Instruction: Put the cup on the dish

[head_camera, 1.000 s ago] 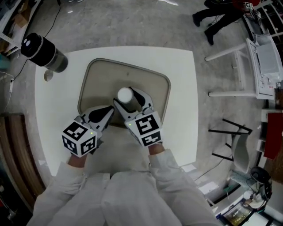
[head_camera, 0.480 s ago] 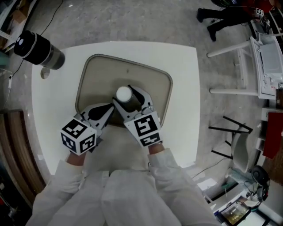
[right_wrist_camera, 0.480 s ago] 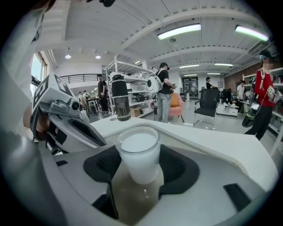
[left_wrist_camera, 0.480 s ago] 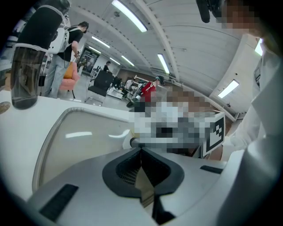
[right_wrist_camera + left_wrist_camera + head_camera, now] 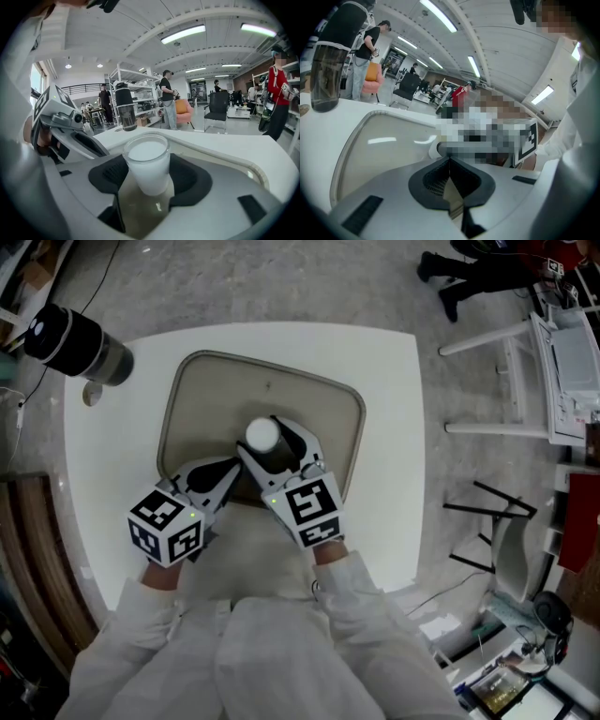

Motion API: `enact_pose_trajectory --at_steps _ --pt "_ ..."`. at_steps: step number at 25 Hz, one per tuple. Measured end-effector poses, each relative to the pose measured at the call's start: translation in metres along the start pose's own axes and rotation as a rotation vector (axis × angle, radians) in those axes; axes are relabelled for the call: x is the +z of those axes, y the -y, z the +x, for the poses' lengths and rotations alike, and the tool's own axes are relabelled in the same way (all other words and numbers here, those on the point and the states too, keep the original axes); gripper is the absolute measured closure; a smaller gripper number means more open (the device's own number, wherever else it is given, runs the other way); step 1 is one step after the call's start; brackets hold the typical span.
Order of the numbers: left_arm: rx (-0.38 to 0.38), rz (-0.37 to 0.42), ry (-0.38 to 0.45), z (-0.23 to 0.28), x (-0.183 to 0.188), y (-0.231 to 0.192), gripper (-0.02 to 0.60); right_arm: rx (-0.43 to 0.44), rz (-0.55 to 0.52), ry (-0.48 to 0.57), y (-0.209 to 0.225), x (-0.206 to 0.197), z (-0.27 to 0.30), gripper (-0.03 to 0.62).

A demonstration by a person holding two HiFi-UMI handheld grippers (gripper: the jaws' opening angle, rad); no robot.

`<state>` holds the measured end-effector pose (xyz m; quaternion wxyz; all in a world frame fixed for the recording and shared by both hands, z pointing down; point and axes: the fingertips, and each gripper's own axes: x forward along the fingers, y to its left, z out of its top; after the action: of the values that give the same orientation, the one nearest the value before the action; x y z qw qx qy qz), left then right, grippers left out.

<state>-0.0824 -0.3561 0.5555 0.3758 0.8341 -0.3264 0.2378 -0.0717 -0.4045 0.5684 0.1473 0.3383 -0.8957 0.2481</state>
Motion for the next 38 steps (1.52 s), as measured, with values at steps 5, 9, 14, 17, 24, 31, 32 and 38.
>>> enact_pose_trajectory --at_steps 5,9,14,17,24,31,32,38 --pt "0.006 0.003 -0.003 -0.001 0.0 0.002 0.572 -0.001 0.04 -0.025 0.002 -0.007 0.0 0.318" --pt "0.012 0.014 -0.002 -0.002 -0.003 0.007 0.572 -0.004 0.047 -0.031 0.001 -0.013 -0.005 0.318" --pt "0.009 0.024 0.008 -0.009 -0.003 0.012 0.572 -0.019 0.056 -0.035 0.0 -0.014 -0.009 0.316" --pt "0.007 0.03 0.012 -0.014 -0.006 0.018 0.572 -0.034 0.054 -0.048 0.0 -0.02 -0.015 0.316" --pt "0.005 0.061 0.035 -0.036 -0.012 0.046 0.572 -0.052 0.055 -0.014 -0.018 -0.015 -0.05 0.316" --pt "-0.007 0.113 0.071 -0.069 -0.027 0.084 0.572 -0.059 0.034 0.078 -0.065 -0.008 -0.1 0.318" --pt "-0.01 0.122 0.075 -0.075 -0.03 0.09 0.572 -0.059 0.032 0.099 -0.074 -0.006 -0.108 0.318" --pt "-0.012 0.178 0.126 -0.116 -0.047 0.129 0.572 -0.057 0.013 0.17 -0.126 -0.002 -0.166 0.318"
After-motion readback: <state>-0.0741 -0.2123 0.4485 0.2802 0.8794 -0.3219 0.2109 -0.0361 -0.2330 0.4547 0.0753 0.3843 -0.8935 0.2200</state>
